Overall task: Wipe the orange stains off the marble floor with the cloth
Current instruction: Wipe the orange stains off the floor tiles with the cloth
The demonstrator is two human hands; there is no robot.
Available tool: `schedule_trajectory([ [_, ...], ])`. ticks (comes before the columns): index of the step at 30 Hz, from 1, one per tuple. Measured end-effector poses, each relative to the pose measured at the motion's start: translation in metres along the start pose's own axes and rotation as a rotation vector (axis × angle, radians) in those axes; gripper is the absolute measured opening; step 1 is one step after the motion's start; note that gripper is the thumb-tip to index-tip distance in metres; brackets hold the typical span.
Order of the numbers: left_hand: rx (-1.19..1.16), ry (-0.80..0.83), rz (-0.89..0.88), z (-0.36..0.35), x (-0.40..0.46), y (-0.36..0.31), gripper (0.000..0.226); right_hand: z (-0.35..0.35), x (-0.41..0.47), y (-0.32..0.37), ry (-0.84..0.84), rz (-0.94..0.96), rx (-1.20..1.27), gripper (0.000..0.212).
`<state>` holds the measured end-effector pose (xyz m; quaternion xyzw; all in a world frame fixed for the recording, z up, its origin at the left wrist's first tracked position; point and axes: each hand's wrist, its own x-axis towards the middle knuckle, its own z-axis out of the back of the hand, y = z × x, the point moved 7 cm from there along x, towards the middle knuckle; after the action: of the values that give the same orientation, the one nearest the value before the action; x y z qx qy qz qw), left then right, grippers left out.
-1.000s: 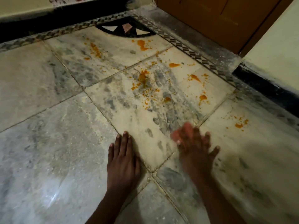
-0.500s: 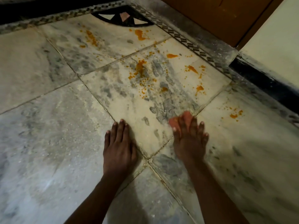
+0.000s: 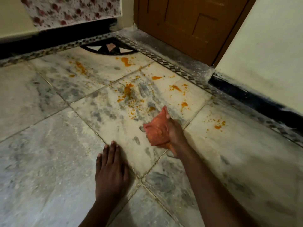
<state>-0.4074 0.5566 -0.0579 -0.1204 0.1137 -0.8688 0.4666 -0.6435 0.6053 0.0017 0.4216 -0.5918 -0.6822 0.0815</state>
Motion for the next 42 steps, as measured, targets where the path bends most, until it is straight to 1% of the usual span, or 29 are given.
schedule_trajectory([
  [1, 0.0, 0.001, 0.0, 0.0, 0.0, 0.0, 0.072, 0.004, 0.001, 0.001, 0.021, -0.132, 0.059, 0.059],
  [2, 0.002, 0.004, -0.001, 0.0, 0.0, 0.0, 0.073, 0.009, 0.0, 0.003, 0.035, -0.212, 0.081, 0.062],
  [3, 0.0, 0.01, 0.001, 0.0, 0.0, -0.001, 0.073, 0.019, 0.004, 0.006, 0.001, -0.22, 0.015, 0.066],
  [4, -0.001, 0.015, 0.003, 0.0, 0.0, -0.001, 0.073, 0.037, 0.009, 0.011, -0.096, -0.191, -0.172, 0.069],
  [6, -0.005, 0.02, 0.007, -0.001, 0.0, 0.0, 0.074, 0.078, 0.01, 0.026, -0.428, -0.029, -0.659, 0.072],
  [7, -0.009, 0.023, 0.009, -0.001, 0.001, 0.0, 0.074, 0.091, 0.006, 0.031, -0.548, 0.078, -0.797, 0.068],
  [8, -0.013, 0.023, 0.011, -0.001, 0.001, 0.0, 0.074, 0.096, 0.0, 0.034, -0.62, 0.212, -0.885, 0.062],
  [9, -0.016, 0.021, 0.018, -0.001, 0.001, 0.0, 0.074, 0.091, -0.004, 0.032, -0.621, 0.363, -0.966, 0.056],
  [10, -0.027, 0.015, 0.025, 0.0, 0.001, 0.001, 0.074, 0.08, -0.006, 0.022, -0.559, 0.481, -1.043, 0.051],
  [11, -0.048, 0.009, 0.029, 0.001, 0.001, 0.002, 0.073, 0.066, -0.004, 0.009, -0.442, 0.565, -1.099, 0.051],
  [12, -0.071, 0.001, 0.026, 0.004, 0.004, 0.004, 0.073, 0.048, 0.003, -0.01, -0.296, 0.592, -1.129, 0.057],
  [13, -0.095, -0.006, 0.017, 0.007, 0.009, 0.006, 0.074, 0.032, 0.01, -0.031, -0.172, 0.568, -1.171, 0.066],
  [14, -0.112, -0.006, -0.008, 0.011, 0.018, 0.01, 0.076, 0.02, 0.019, -0.05, -0.12, 0.527, -1.219, 0.075],
  [15, -0.119, -0.009, -0.034, 0.015, 0.03, 0.013, 0.076, 0.013, 0.028, -0.06, -0.147, 0.489, -1.268, 0.081],
  [16, -0.112, -0.025, -0.055, 0.02, 0.046, 0.018, 0.075, 0.009, 0.036, -0.063, -0.226, 0.466, -1.302, 0.082],
  [18, -0.067, -0.069, -0.071, 0.027, 0.093, 0.033, 0.074, -0.001, 0.056, -0.053, -0.378, 0.413, -1.323, 0.077],
  [19, -0.041, -0.073, -0.058, 0.027, 0.12, 0.044, 0.075, -0.012, 0.071, -0.047, -0.389, 0.38, -1.33, 0.076],
  [21, 0.01, -0.034, -0.019, 0.026, 0.166, 0.065, 0.078, -0.041, 0.092, -0.038, -0.319, 0.365, -1.341, 0.077],
  [24, 0.007, -0.008, 0.081, 0.022, 0.201, 0.092, 0.08, -0.084, 0.08, -0.046, -0.174, 0.554, -1.441, 0.069],
  [26, -0.012, -0.043, 0.126, 0.023, 0.201, 0.095, 0.077, -0.07, 0.05, -0.06, -0.108, 0.614, -1.509, 0.064],
  [28, -0.032, -0.064, 0.158, 0.023, 0.2, 0.097, 0.075, -0.035, 0.044, -0.065, -0.125, 0.486, -1.542, 0.068],
  [30, -0.045, -0.049, 0.205, 0.022, 0.202, 0.102, 0.077, -0.013, 0.07, -0.049, -0.246, 0.288, -1.517, 0.076],
  [31, -0.047, -0.043, 0.212, 0.022, 0.202, 0.103, 0.08, -0.012, 0.091, -0.038, -0.31, 0.195, -1.466, 0.079],
  [33, -0.052, -0.03, 0.202, 0.022, 0.206, 0.103, 0.082, -0.04, 0.138, -0.019, -0.32, 0.078, -1.37, 0.079],
  [35, -0.043, -0.007, 0.205, 0.022, 0.208, 0.104, 0.08, -0.085, 0.155, -0.012, -0.215, 0.137, -1.415, 0.076],
  [37, -0.047, 0.024, 0.22, 0.021, 0.208, 0.105, 0.075, -0.111, 0.127, -0.028, -0.053, 0.259, -1.541, 0.072],
  [38, -0.056, 0.036, 0.224, 0.02, 0.208, 0.105, 0.072, -0.111, 0.1, -0.038, -0.012, 0.333, -1.583, 0.071],
  [40, -0.063, 0.06, 0.228, 0.019, 0.209, 0.105, 0.069, -0.086, 0.051, -0.049, -0.032, 0.421, -1.535, 0.066],
  [42, -0.047, 0.069, 0.219, 0.017, 0.209, 0.105, 0.069, -0.057, 0.05, -0.041, -0.111, 0.432, -1.472, 0.063],
])
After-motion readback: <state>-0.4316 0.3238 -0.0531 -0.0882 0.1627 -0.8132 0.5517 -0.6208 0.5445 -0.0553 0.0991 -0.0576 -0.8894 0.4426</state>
